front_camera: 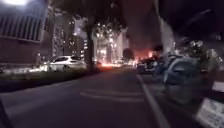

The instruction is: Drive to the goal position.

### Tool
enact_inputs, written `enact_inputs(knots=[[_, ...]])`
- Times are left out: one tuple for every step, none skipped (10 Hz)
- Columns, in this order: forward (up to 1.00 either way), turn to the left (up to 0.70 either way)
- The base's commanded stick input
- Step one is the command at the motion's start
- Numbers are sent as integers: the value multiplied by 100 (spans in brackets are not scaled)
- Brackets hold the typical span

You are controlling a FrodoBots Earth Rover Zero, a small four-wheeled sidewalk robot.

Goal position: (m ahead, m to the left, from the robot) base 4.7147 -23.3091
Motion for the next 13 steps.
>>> enact_inputs(knots=[[45, 0], [45, 0], [45, -6], [45, -13], [45, -18], [45, -20], [45, -21], [45, -12], [45, 0], [45, 0], [45, 0], [45, -10], [45, -23]])
